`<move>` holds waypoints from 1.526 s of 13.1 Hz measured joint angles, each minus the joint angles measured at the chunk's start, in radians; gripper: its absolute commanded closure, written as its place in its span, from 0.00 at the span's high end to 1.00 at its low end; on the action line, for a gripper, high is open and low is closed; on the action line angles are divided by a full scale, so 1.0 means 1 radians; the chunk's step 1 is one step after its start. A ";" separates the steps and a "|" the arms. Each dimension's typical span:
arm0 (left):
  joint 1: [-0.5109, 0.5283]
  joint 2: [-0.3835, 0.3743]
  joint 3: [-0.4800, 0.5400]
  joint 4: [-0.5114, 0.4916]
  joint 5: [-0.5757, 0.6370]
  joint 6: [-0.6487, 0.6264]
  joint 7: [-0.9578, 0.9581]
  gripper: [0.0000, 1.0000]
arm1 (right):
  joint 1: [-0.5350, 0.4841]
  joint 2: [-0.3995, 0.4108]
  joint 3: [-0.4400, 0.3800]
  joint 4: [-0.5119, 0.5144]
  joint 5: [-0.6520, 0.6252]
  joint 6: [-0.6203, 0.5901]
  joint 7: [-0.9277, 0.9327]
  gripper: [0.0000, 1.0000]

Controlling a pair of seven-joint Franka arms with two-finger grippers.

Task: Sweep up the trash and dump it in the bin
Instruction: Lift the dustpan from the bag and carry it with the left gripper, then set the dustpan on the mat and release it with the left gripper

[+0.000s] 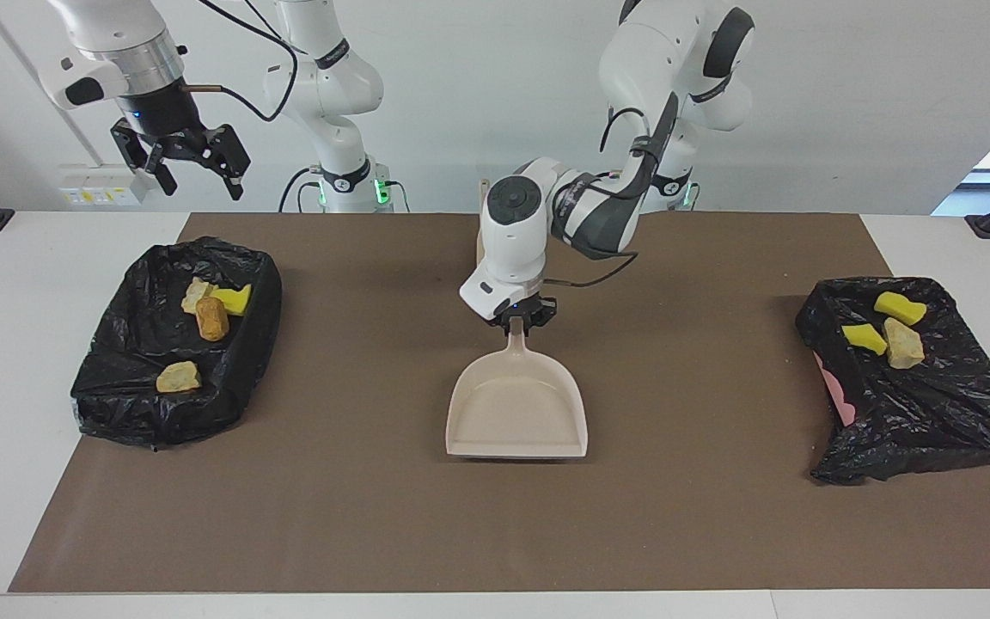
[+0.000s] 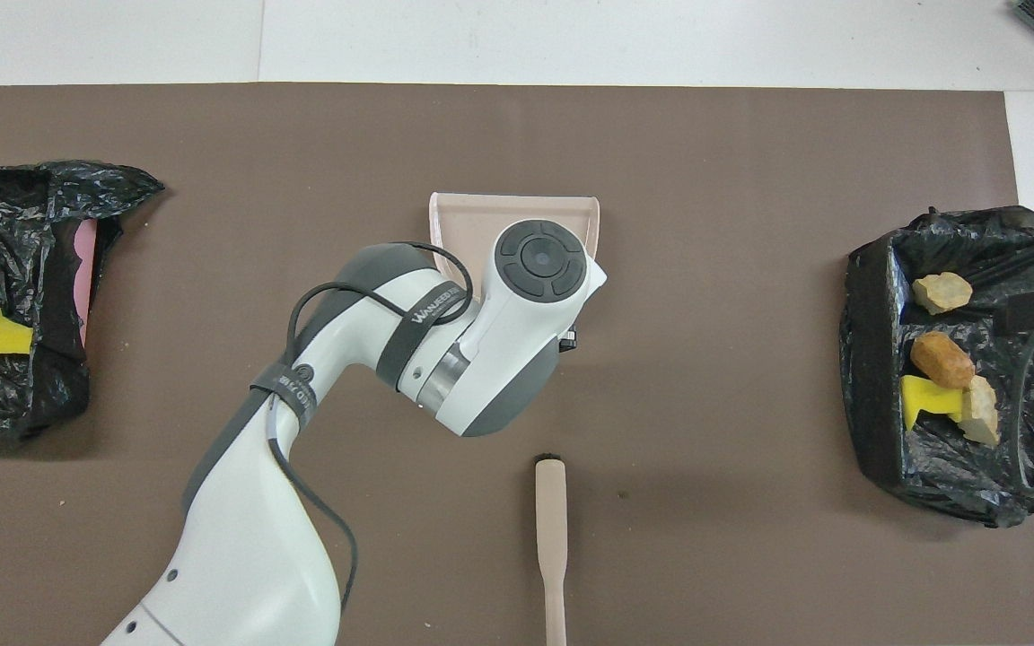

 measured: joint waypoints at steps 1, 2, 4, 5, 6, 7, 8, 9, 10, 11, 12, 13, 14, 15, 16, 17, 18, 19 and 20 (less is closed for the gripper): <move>-0.001 0.032 0.000 0.034 -0.001 0.000 -0.007 0.00 | 0.001 0.000 0.001 0.000 0.000 0.000 0.000 1.00; -0.001 0.050 0.002 0.053 -0.006 0.000 -0.008 0.00 | 0.000 0.000 0.000 -0.001 0.000 0.000 0.000 1.00; -0.001 0.055 0.003 0.062 -0.041 0.008 -0.008 0.02 | -0.003 0.000 -0.004 -0.001 0.000 0.000 0.000 1.00; -0.002 0.055 0.002 0.061 -0.060 0.020 -0.008 0.11 | -0.003 0.000 -0.005 -0.001 0.000 0.000 0.000 1.00; -0.004 0.055 0.002 0.057 -0.067 0.024 -0.008 0.27 | -0.003 -0.001 -0.004 -0.002 0.000 0.000 0.000 1.00; -0.007 0.055 0.002 0.052 -0.067 0.025 -0.009 0.42 | -0.003 -0.001 -0.004 -0.002 0.000 0.000 0.000 1.00; -0.009 0.055 0.003 0.052 -0.067 0.025 -0.009 0.55 | -0.001 -0.001 -0.005 -0.003 0.000 0.000 0.000 1.00; -0.009 0.055 0.003 0.050 -0.067 0.025 -0.009 0.70 | 0.007 -0.001 -0.008 -0.003 0.000 0.000 0.000 1.00; -0.009 0.055 0.003 0.048 -0.067 0.025 -0.009 0.90 | 0.025 -0.001 -0.021 -0.003 0.000 0.000 0.000 1.00; -0.009 0.055 0.006 0.048 -0.065 0.025 -0.009 1.00 | 0.042 -0.001 -0.036 -0.003 0.000 0.000 0.000 1.00; -0.009 0.054 0.010 0.048 -0.061 0.025 -0.009 1.00 | 0.051 -0.002 -0.045 -0.003 0.000 0.000 0.000 1.00; -0.008 0.047 0.016 0.048 -0.059 0.025 -0.008 1.00 | 0.051 -0.002 -0.048 -0.003 0.000 0.000 0.000 1.00; -0.006 0.033 0.022 0.045 -0.058 0.025 -0.008 1.00 | 0.051 -0.003 -0.050 -0.003 0.000 0.000 0.000 1.00; 0.004 0.003 0.028 0.031 -0.057 0.025 -0.008 1.00 | 0.051 -0.003 -0.051 -0.003 0.000 0.000 0.000 1.00; 0.021 -0.040 0.031 0.002 -0.056 0.024 -0.007 1.00 | 0.051 -0.003 -0.051 -0.004 0.000 0.000 0.000 1.00; 0.042 -0.095 0.033 -0.039 -0.050 0.023 -0.003 1.00 | 0.051 -0.003 -0.051 -0.005 0.000 0.000 0.000 1.00; 0.065 -0.152 0.035 -0.084 -0.034 0.021 0.003 1.00 | 0.051 -0.003 -0.051 -0.005 0.000 0.000 0.000 1.00; 0.089 -0.212 0.037 -0.131 -0.014 0.020 0.010 1.00 | 0.051 -0.003 -0.051 -0.005 0.000 0.000 0.000 1.00; 0.117 -0.269 0.038 -0.172 -0.005 0.020 0.039 1.00 | 0.051 -0.003 -0.051 -0.005 0.000 0.000 0.000 1.00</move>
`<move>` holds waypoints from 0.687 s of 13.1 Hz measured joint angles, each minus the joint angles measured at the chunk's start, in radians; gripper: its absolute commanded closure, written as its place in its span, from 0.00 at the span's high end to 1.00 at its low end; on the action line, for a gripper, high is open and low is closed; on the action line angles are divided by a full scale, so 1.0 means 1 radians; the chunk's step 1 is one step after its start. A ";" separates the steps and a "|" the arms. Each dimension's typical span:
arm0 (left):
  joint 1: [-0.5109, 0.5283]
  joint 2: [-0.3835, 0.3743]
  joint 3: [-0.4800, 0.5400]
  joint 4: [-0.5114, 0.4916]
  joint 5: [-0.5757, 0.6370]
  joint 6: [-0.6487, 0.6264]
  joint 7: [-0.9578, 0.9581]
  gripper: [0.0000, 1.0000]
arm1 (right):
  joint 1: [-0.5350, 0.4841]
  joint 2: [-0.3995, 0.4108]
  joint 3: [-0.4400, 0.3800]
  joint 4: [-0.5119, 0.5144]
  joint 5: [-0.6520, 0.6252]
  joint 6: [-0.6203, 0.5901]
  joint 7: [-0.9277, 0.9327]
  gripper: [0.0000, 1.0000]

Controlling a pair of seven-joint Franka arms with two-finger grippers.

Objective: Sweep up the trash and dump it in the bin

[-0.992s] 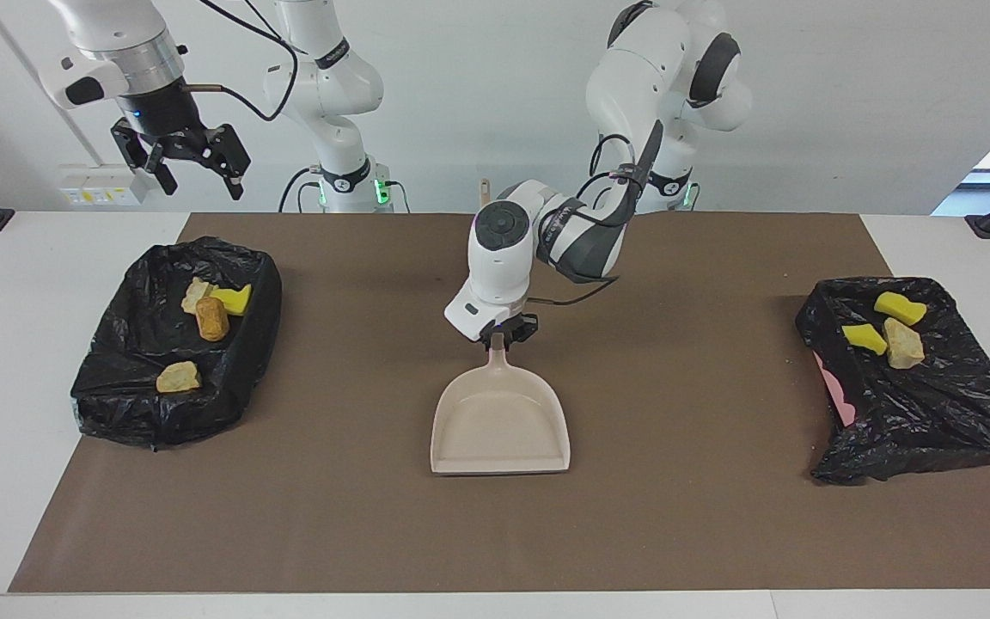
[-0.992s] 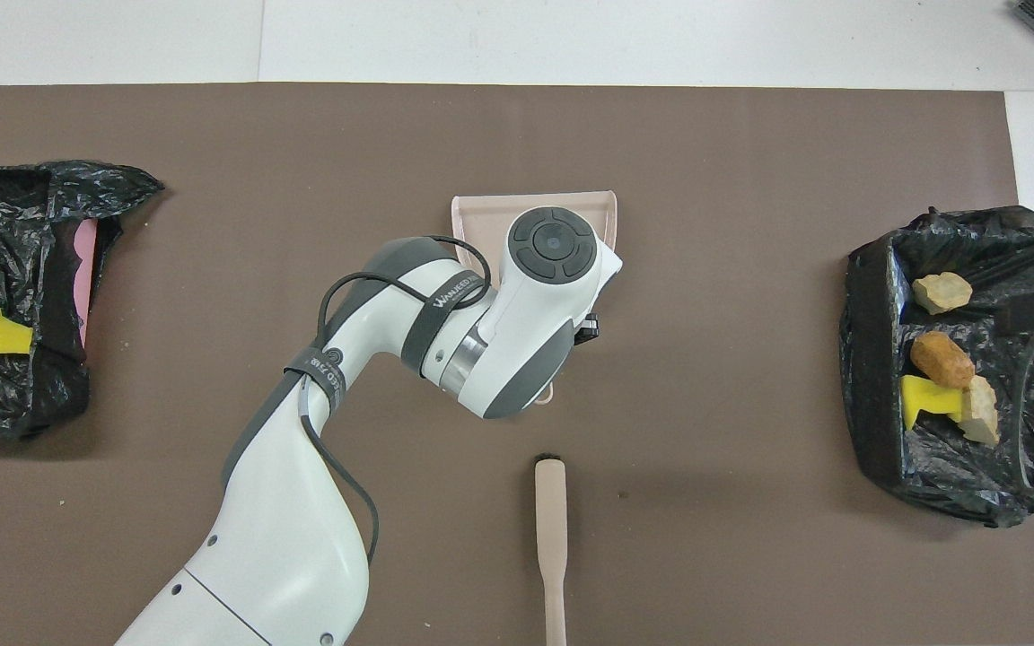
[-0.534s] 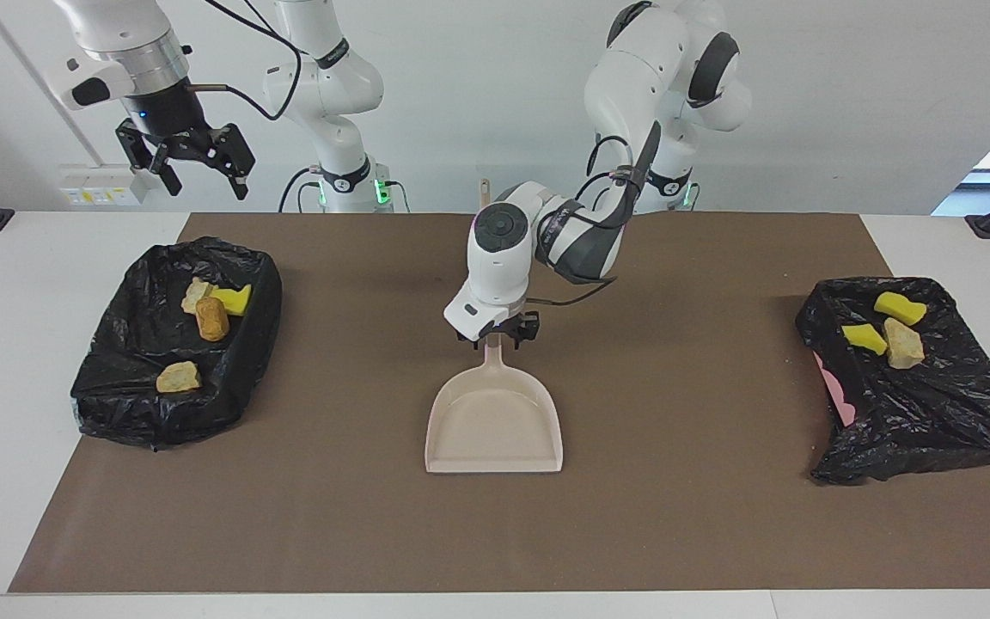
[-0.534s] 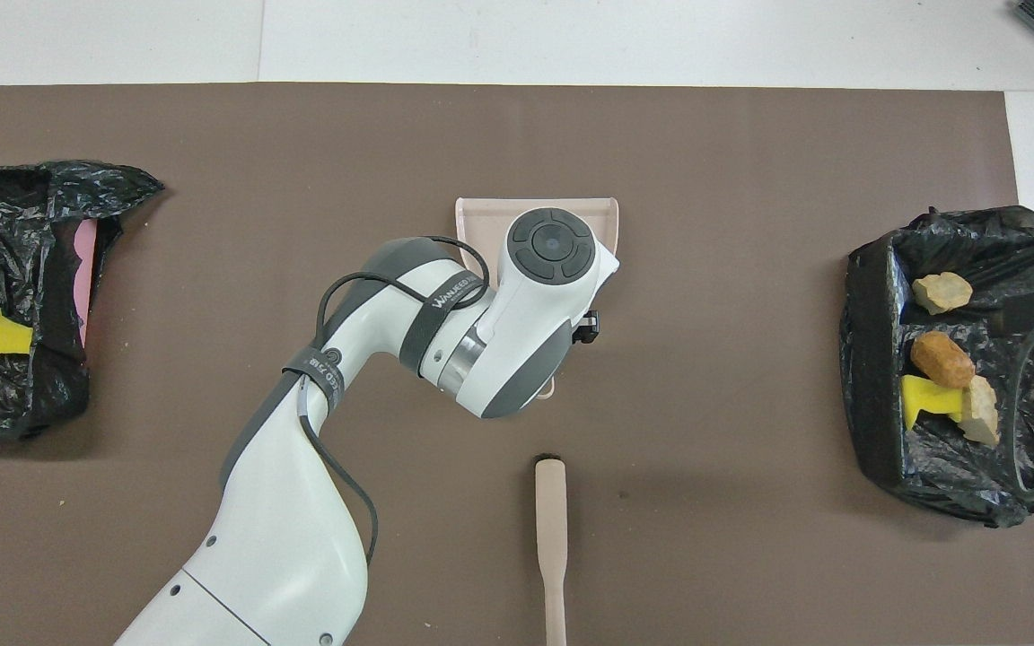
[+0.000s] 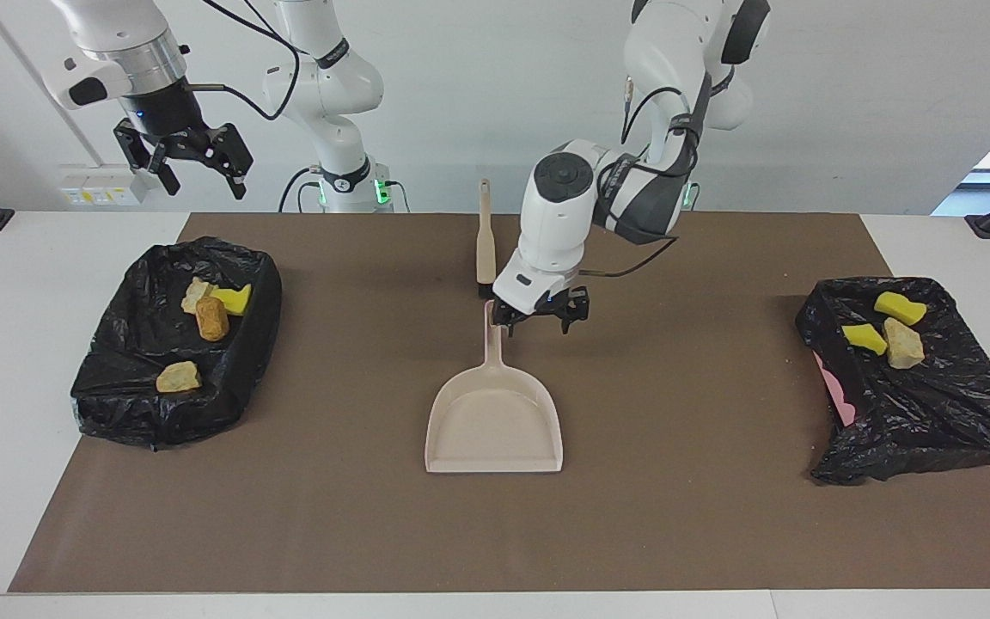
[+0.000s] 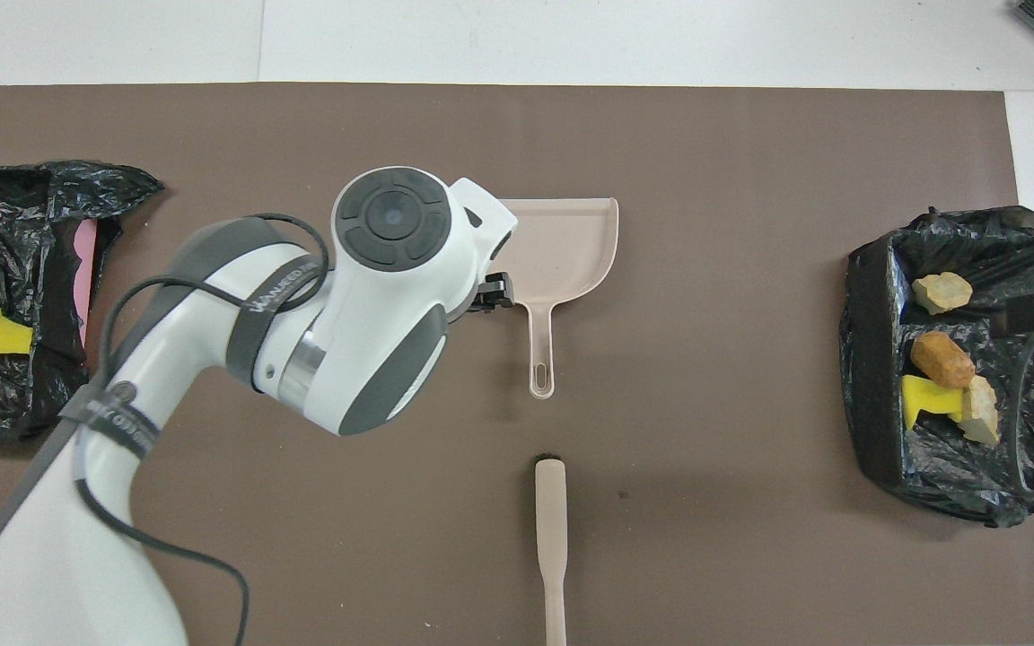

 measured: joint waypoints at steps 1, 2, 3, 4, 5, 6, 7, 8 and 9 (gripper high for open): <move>0.033 -0.055 0.001 -0.037 0.003 -0.003 0.059 1.00 | 0.000 0.000 0.000 0.000 0.000 0.000 0.000 1.00; 0.072 -0.113 0.002 -0.070 0.003 -0.018 0.133 1.00 | 0.000 0.000 0.000 0.000 0.000 0.000 0.000 1.00; 0.110 -0.169 0.003 -0.094 0.003 -0.047 0.205 1.00 | 0.000 0.000 0.000 -0.001 0.000 0.000 0.000 1.00; 0.146 -0.221 0.004 -0.111 0.003 -0.076 0.274 1.00 | 0.000 0.000 -0.001 -0.001 0.000 0.000 0.000 1.00; 0.178 -0.265 0.005 -0.118 0.003 -0.099 0.338 1.00 | 0.000 -0.001 -0.001 -0.003 0.000 -0.001 0.000 1.00; 0.213 -0.305 0.006 -0.120 0.003 -0.131 0.408 1.00 | 0.000 -0.001 -0.001 -0.005 0.000 -0.001 0.000 1.00; 0.248 -0.339 0.007 -0.119 0.003 -0.172 0.469 1.00 | 0.000 -0.002 -0.001 -0.006 0.000 -0.001 0.000 1.00; 0.284 -0.368 0.009 -0.112 0.003 -0.217 0.528 1.00 | 0.000 -0.002 -0.001 -0.007 0.000 -0.001 0.000 1.00; 0.321 -0.392 0.011 -0.097 0.002 -0.272 0.585 1.00 | 0.000 -0.002 -0.001 -0.008 0.000 -0.001 0.000 1.00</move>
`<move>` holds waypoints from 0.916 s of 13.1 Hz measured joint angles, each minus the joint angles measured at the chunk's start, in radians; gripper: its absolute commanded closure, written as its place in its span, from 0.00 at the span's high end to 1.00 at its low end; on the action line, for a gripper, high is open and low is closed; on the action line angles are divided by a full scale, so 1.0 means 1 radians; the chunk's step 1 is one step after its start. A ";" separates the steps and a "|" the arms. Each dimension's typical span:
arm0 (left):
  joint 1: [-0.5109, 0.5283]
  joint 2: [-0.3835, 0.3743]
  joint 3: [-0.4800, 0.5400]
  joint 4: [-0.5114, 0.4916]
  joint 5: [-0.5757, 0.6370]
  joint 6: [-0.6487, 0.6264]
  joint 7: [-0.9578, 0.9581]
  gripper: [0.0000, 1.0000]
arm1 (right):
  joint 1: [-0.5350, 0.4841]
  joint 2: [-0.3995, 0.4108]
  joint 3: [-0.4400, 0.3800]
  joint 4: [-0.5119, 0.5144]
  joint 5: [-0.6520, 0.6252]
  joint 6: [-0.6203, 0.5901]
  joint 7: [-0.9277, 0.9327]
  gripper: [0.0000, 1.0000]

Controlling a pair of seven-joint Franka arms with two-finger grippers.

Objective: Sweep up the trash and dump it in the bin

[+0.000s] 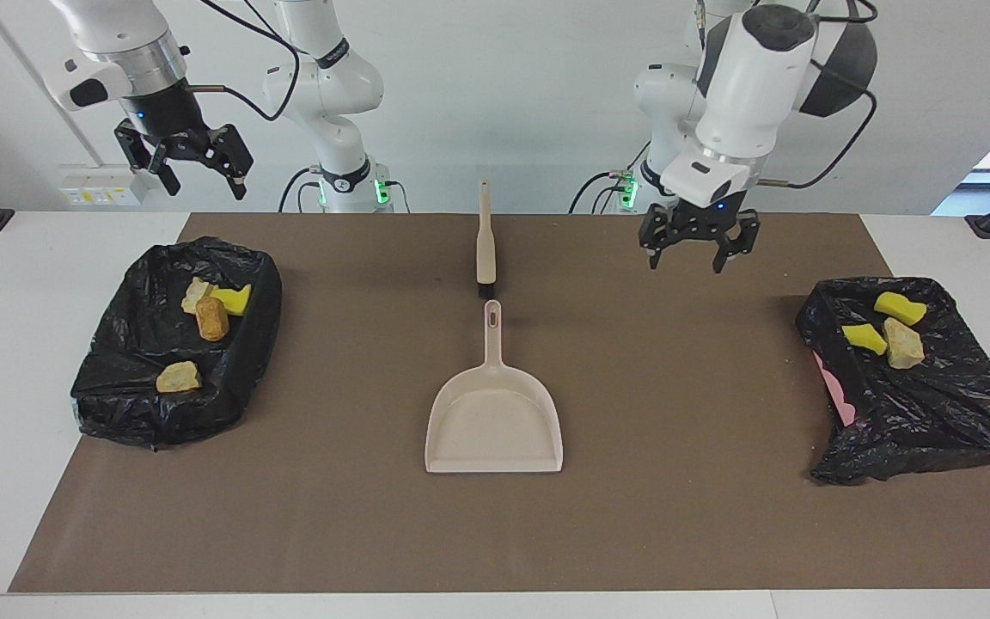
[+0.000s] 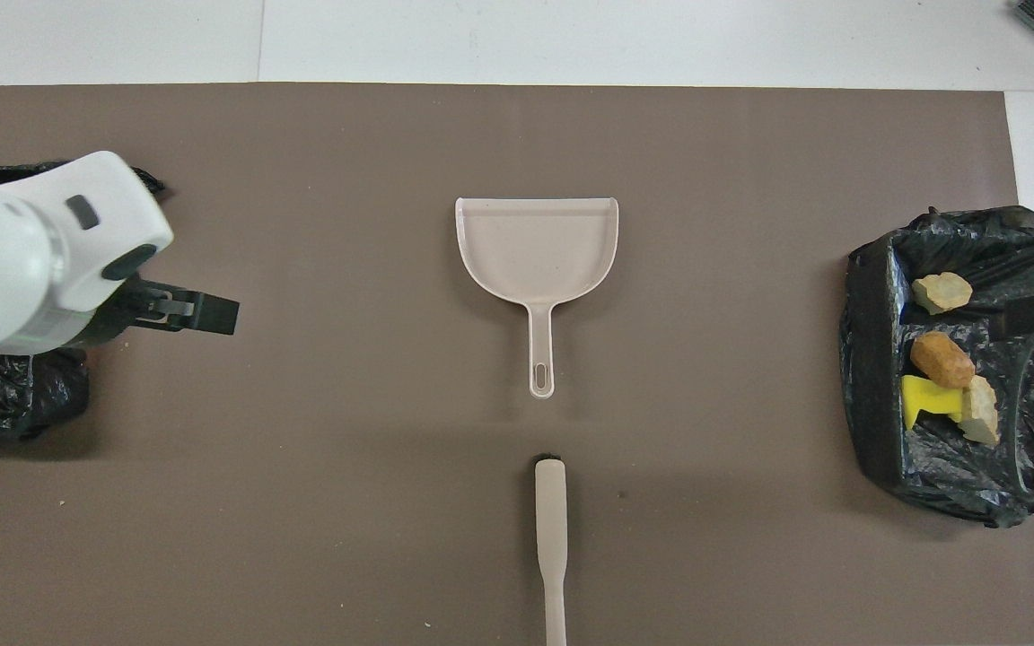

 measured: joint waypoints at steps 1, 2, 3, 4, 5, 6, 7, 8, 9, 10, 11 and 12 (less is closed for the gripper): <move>0.032 -0.017 0.003 0.031 -0.001 -0.061 0.045 1.00 | 0.000 -0.001 0.000 -0.002 0.000 0.000 0.000 1.00; 0.059 -0.025 0.005 0.075 -0.008 -0.120 0.075 1.00 | 0.000 -0.002 0.000 -0.006 0.000 0.000 0.000 1.00; 0.075 -0.025 0.008 0.115 -0.026 -0.165 0.086 1.00 | 0.000 -0.003 0.000 -0.008 -0.001 0.000 -0.001 1.00; 0.086 -0.021 0.013 0.141 -0.047 -0.195 0.088 1.00 | 0.001 -0.004 0.000 -0.008 -0.002 0.000 -0.006 1.00; 0.095 -0.013 0.018 0.162 -0.064 -0.218 0.089 1.00 | 0.003 -0.005 0.000 -0.009 -0.005 0.000 -0.017 1.00; 0.102 0.004 0.020 0.190 -0.071 -0.236 0.090 1.00 | 0.004 -0.006 0.000 -0.009 -0.007 0.000 -0.021 1.00; 0.104 0.030 0.020 0.224 -0.073 -0.256 0.091 1.00 | 0.005 -0.006 0.000 -0.009 -0.007 0.002 -0.024 1.00; 0.105 0.060 0.021 0.265 -0.073 -0.282 0.091 1.00 | 0.004 -0.006 0.000 -0.009 -0.008 0.009 -0.027 1.00; 0.108 0.084 0.021 0.295 -0.073 -0.304 0.091 1.00 | 0.004 -0.006 0.000 -0.009 -0.008 0.011 -0.029 1.00; 0.113 0.094 0.020 0.310 -0.073 -0.310 0.093 1.00 | 0.004 -0.006 0.000 -0.009 -0.008 0.011 -0.031 1.00; 0.116 0.092 0.020 0.314 -0.073 -0.320 0.098 1.00 | 0.004 -0.006 0.000 -0.009 -0.008 0.011 -0.031 1.00; 0.116 0.086 0.020 0.312 -0.073 -0.332 0.101 1.00 | 0.004 -0.006 0.000 -0.009 -0.008 0.011 -0.031 1.00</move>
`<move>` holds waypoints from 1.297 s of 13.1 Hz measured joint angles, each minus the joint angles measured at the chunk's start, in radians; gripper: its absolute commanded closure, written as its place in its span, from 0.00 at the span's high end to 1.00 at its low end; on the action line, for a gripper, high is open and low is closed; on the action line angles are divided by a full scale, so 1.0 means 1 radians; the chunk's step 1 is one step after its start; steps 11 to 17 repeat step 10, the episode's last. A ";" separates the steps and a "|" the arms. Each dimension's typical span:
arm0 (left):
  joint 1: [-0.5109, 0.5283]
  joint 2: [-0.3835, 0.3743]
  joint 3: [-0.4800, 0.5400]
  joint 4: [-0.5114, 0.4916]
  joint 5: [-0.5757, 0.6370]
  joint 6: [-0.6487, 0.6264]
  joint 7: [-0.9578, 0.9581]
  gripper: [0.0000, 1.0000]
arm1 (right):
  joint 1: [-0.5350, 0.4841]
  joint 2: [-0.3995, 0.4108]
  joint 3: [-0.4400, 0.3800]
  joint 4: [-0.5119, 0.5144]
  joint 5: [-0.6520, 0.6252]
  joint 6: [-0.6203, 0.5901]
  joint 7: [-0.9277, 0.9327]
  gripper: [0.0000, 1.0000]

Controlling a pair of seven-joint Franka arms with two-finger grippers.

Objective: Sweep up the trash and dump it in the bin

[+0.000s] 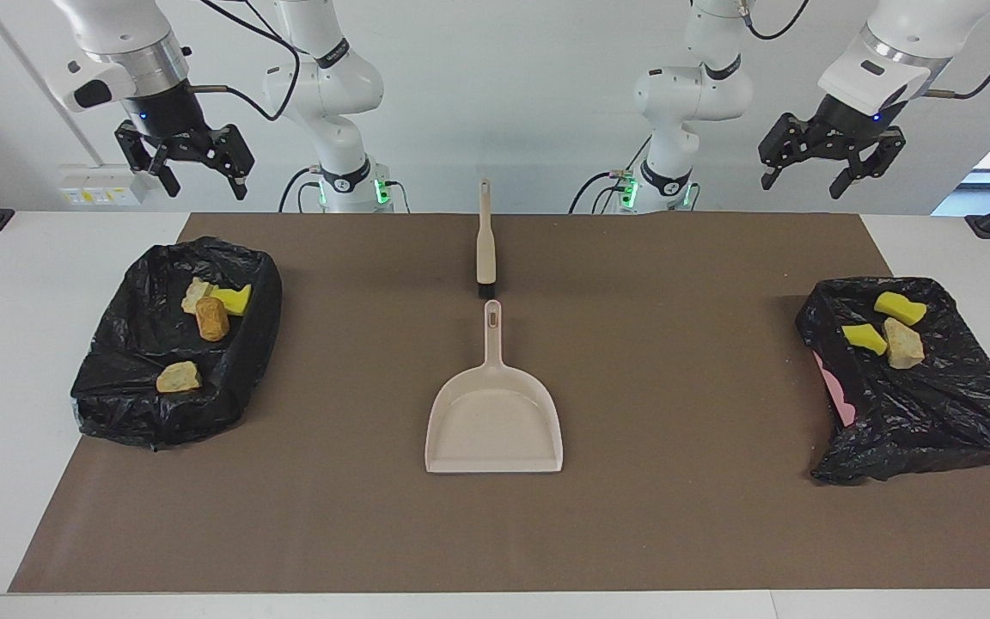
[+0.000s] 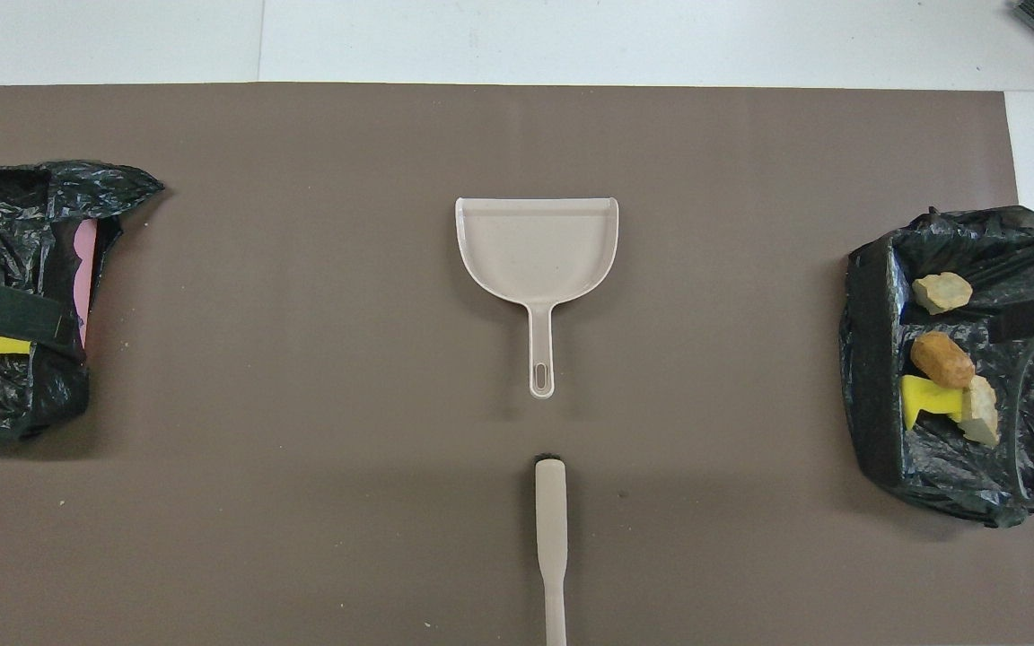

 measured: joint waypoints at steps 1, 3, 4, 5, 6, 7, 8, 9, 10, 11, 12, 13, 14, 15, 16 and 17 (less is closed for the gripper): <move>0.000 -0.010 -0.001 -0.008 0.000 -0.005 0.001 1.00 | 0.000 0.000 0.000 0.000 0.000 0.000 0.000 1.00; 0.000 -0.022 -0.002 -0.018 0.000 -0.004 0.001 1.00 | -0.001 0.000 0.000 0.000 0.000 0.000 0.000 1.00; 0.000 -0.025 -0.002 -0.020 0.000 -0.004 0.001 1.00 | -0.001 0.000 0.000 0.000 0.000 0.000 0.000 1.00; 0.001 -0.025 -0.002 -0.021 0.003 -0.004 0.001 1.00 | -0.001 0.000 0.000 0.000 0.000 0.000 0.000 1.00; 0.001 -0.025 -0.002 -0.021 0.007 -0.004 0.002 1.00 | -0.001 0.000 0.000 0.000 0.000 0.000 0.000 1.00; 0.002 -0.025 -0.001 -0.021 0.010 -0.004 0.009 1.00 | -0.001 0.000 0.000 0.000 0.000 0.000 0.000 1.00; 0.002 -0.025 -0.001 -0.021 0.014 -0.004 0.016 1.00 | -0.001 0.000 0.000 0.000 0.000 0.000 0.000 1.00; 0.002 -0.025 -0.001 -0.021 0.019 -0.003 0.020 1.00 | -0.001 0.000 0.000 0.000 0.000 0.000 0.000 1.00; 0.003 -0.025 -0.001 -0.021 0.023 -0.003 0.022 1.00 | -0.001 0.000 0.000 0.000 0.000 0.000 0.000 1.00; 0.003 -0.025 -0.001 -0.021 0.023 -0.003 0.022 1.00 | -0.001 0.000 0.000 0.000 0.000 0.000 0.000 1.00; 0.003 -0.025 -0.001 -0.021 0.023 -0.003 0.022 1.00 | -0.001 0.000 0.000 0.000 0.000 0.000 0.000 1.00; 0.003 -0.025 -0.001 -0.021 0.023 -0.003 0.022 1.00 | -0.001 0.000 0.000 0.000 0.000 0.000 0.000 1.00; 0.003 -0.025 -0.001 -0.021 0.023 -0.003 0.022 1.00 | -0.001 0.000 0.000 0.000 0.000 0.000 0.000 1.00; 0.003 -0.025 -0.001 -0.021 0.023 -0.003 0.022 1.00 | -0.001 0.000 0.000 0.000 0.000 0.000 0.000 1.00; 0.003 -0.025 -0.001 -0.021 0.023 -0.003 0.022 1.00 | -0.001 0.000 0.000 0.000 0.000 0.000 0.000 1.00; 0.003 -0.025 -0.001 -0.021 0.023 -0.003 0.022 1.00 | -0.001 0.000 0.000 0.000 0.000 0.000 0.000 1.00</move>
